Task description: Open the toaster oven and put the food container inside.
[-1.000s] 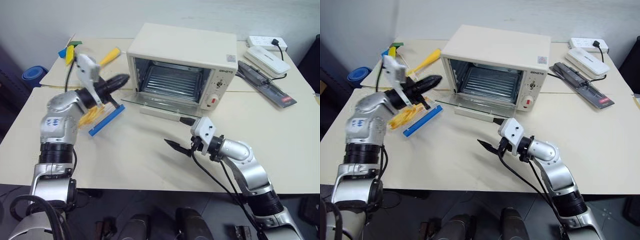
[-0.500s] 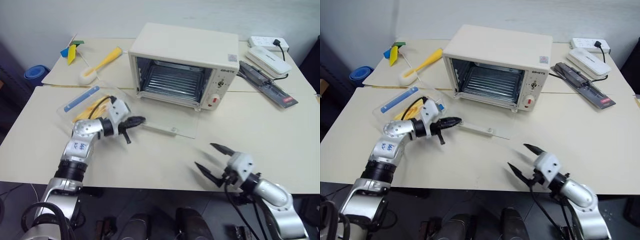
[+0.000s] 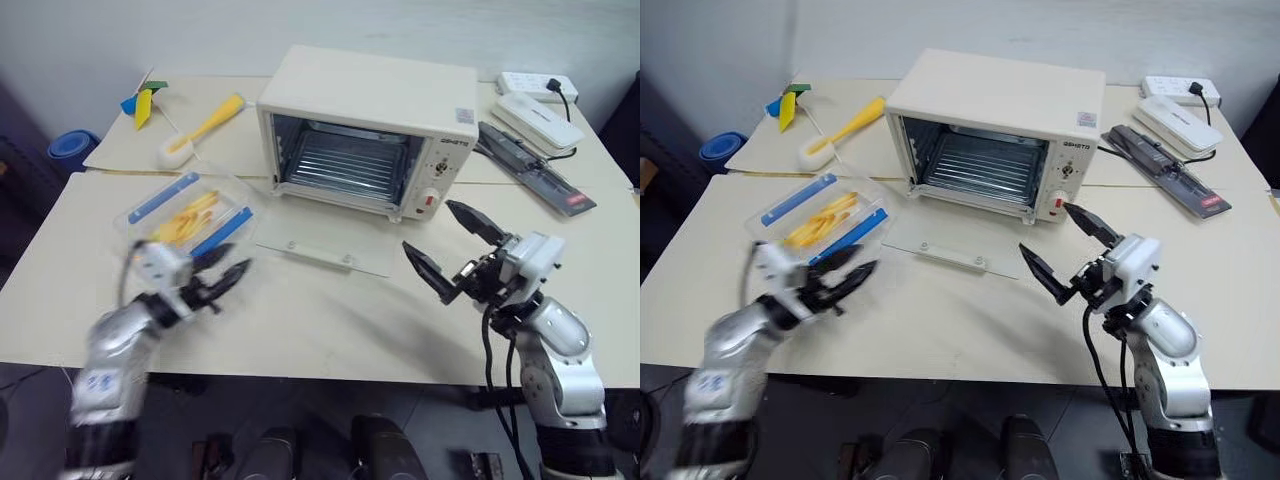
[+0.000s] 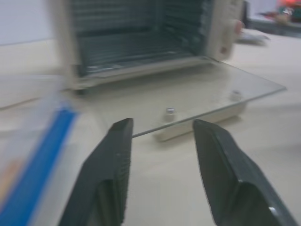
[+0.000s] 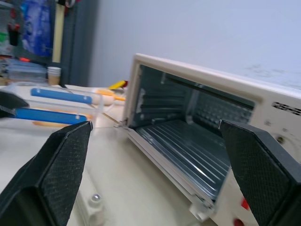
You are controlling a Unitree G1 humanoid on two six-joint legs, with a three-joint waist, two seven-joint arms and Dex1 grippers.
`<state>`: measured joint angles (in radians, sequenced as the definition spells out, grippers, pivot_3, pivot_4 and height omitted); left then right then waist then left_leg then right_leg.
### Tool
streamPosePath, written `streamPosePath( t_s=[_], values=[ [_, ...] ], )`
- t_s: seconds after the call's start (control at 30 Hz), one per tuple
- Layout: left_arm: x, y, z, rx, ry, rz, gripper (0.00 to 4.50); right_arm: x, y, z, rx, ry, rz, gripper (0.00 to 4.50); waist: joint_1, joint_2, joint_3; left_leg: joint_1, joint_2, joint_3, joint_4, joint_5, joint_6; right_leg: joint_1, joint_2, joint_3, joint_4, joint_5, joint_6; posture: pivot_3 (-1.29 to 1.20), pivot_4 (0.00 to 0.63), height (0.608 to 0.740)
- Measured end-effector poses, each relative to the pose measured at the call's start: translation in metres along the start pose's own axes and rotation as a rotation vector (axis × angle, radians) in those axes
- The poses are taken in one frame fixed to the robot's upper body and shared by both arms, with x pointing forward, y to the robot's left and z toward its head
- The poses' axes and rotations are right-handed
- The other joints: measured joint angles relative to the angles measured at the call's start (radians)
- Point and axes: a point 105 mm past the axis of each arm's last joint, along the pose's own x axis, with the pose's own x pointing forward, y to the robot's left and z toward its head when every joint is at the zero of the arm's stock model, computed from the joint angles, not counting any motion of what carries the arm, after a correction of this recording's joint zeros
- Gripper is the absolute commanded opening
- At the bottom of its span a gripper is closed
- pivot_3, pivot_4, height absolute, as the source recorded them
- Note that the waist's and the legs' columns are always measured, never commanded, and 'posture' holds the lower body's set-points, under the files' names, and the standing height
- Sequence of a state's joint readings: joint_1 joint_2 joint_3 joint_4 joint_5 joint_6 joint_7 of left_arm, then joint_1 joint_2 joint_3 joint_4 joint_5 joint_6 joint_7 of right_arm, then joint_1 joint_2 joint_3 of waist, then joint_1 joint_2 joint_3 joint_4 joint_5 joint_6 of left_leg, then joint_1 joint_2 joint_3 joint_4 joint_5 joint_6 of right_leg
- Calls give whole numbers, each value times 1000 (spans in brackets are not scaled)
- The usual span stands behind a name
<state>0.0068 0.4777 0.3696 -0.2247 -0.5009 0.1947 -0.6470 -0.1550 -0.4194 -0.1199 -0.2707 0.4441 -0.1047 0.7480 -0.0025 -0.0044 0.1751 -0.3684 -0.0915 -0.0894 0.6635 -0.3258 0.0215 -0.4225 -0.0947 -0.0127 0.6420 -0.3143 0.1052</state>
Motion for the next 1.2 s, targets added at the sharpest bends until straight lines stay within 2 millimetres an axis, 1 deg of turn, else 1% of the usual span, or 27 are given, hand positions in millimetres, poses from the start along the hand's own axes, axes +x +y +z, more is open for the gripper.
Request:
streamPosePath(
  t_s=[0.07, 0.13, 0.17, 0.2, 0.23, 0.3, 0.33, 0.37, 0.43, 0.57, 0.6, 0.67, 0.73, 0.83, 0.93, 1.0, 1.07, 1.17, 1.2],
  values=[
    [-48, 25, -2, -53, 46, 205, 3656, 6, 6, -2, 10, -6, 55, 4500, -5, 0, 0, 1, 0, 1, 0, 0, 0, 0, 0, 2, 0, 0, 0, 0, 150, 740],
    [-90, 40, -7, -103, 100, 371, 4319, 9, 11, -3, 11, -12, 107, 4500, -1, 0, 0, 1, 0, 1, 0, 0, 1, 0, 0, 1, -1, 0, 0, 0, 150, 740],
    [-108, 46, -9, -125, 113, 444, 4474, 11, 13, -2, 9, -16, 133, 4500, 4, 0, 0, 1, 0, 0, 0, 0, 1, 1, 0, 1, -1, 0, 0, 0, 150, 740],
    [-124, 51, -9, -139, 115, 512, 4474, 14, 16, -1, 6, -26, 163, 4500, 12, 0, 0, 1, -1, -1, 1, 0, 1, 3, 0, 0, -3, 0, 0, 0, 150, 740],
    [-135, 56, -7, -144, 115, 562, 4474, 16, 19, 0, 2, -34, 194, 4500, 21, 0, 0, 2, 0, -3, 1, -1, 1, 6, 0, -1, -6, 0, 0, 0, 150, 740],
    [-152, 66, 0, -149, 93, 648, 4474, 20, 24, 3, -8, -49, 245, 4500, 30, 0, 0, 5, -1, -7, 1, -1, 2, 11, 0, -2, -10, 0, -1, 0, 150, 740],
    [-157, 70, 3, -152, 81, 683, 4474, 22, 25, 5, -18, -56, 267, 4500, 32, 0, 0, 6, -1, -8, 1, -2, 3, 13, 0, -2, -11, 0, -1, 0, 150, 740],
    [-157, 71, 5, -159, 76, 692, 4474, 22, 26, 6, -23, -58, 278, 4500, 33, 0, 0, 6, -2, -9, 1, -2, 3, 14, 0, -2, -12, 0, 0, 0, 150, 740],
    [-147, 75, 7, -193, 63, 680, 4474, 22, 27, 7, -27, -59, 292, 4500, 35, -1, 0, 5, -2, -10, 1, -3, 3, 14, 1, -2, -12, 1, 0, 0, 150, 740],
    [-101, 90, 29, -241, 27, 616, 4474, 28, 26, 6, -27, -63, 307, 4500, 27, -1, 0, 5, -2, -10, 1, -3, 2, 13, 1, -2, -10, 1, -1, 0, 150, 740],
    [-89, 93, 32, -273, 43, 606, 4474, 28, 26, 7, -29, -64, 306, 4500, 25, -1, 0, 6, -2, -10, 1, -3, 2, 12, 1, -2, -8, 1, -1, 0, 150, 740],
    [-63, 96, 34, -350, 131, 579, 4474, 30, 26, 6, -31, -65, 310, 4500, 24, -1, -1, 6, -2, -10, 1, -3, 2, 11, 1, -2, -6, 1, -1, 0, 150, 740],
    [-45, 94, 30, -420, 233, 575, 4474, 31, 27, 6, -33, -66, 310, 4500, 14, -1, -1, 7, -2, -9, 0, -3, 2, 11, 2, 0, -1, 1, -1, 0, 150, 740],
    [-33, 96, 20, -512, 331, 617, 4474, 29, 28, 3, -35, -55, 302, 4500, -1, -1, -1, 7, -2, -9, 0, -3, 1, 9, 2, 0, 1, 1, -1, 0, 150, 740],
    [-28, 96, 10, -543, 425, 639, 4474, 28, 28, 0, -31, -45, 283, 4500, -6, -1, -1, 6, -2, -9, 0, -3, 0, 9, 2, 0, 1, 1, -1, 0, 150, 740],
    [-23, 96, 9, -548, 453, 638, 4474, 28, 27, -1, -32, -43, 268, 4500, -2, -1, -1, 7, -2, -9, 0, -2, 0, 9, 2, 0, 1, 1, -1, 0, 150, 740],
    [-14, 95, 9, -537, 474, 624, 4474, 26, 28, -3, -27, -39, 249, 4500, 1, -1, -1, 7, -2, -9, 1, -2, -1, 9, 2, 0, 0, 1, -1, 0, 150, 740],
    [0, 99, 1, -554, 502, 623, 4474, 24, 31, -6, -17, -37, 227, 4500, 5, -1, -1, 7, -2, -9, 1, -1, -2, 9, 2, 0, 0, 1, -1, 0, 150, 740],
    [2, 102, -3, -561, 513, 632, 4293, 24, 32, -7, -18, -35, 224, 4500, 4, -1, -1, 7, -2, -9, 1, -1, -2, 9, 2, 0, 0, 1, -1, 0, 150, 740]
  ],
)
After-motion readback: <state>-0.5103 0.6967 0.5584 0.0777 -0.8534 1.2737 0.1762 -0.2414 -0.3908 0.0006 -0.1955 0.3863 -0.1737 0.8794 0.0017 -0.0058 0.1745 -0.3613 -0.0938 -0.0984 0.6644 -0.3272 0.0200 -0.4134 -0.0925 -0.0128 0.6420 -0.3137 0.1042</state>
